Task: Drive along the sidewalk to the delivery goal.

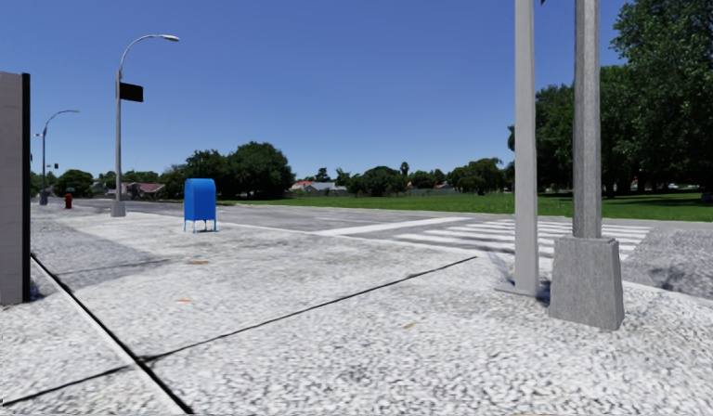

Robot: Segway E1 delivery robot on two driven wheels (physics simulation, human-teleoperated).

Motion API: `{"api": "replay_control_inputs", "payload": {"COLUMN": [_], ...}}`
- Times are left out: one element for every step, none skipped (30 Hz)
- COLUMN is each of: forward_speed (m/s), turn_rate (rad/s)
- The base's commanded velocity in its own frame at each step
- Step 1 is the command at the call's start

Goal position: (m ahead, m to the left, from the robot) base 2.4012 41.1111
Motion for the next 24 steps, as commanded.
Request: {"api": "replay_control_inputs", "payload": {"forward_speed": [2.00, 2.00, 2.00, 2.00, 2.00, 2.00, 2.00, 2.00, 2.00, 2.00, 2.00, 2.00, 2.00, 2.00, 2.00, 2.00, 2.00, 2.00, 2.00, 2.00, 2.00, 2.00, 2.00, 2.00], "turn_rate": [0.63, 0.63, 0.49, 0.04, 0.01, 0.00, 0.00, 0.00, 0.00, 0.00, 0.00, 0.00, 0.00, 0.00, 0.00, 0.00, 0.00, 0.12, 0.31, 0.51, 0.68, 0.68, 0.81, 0.85]}}
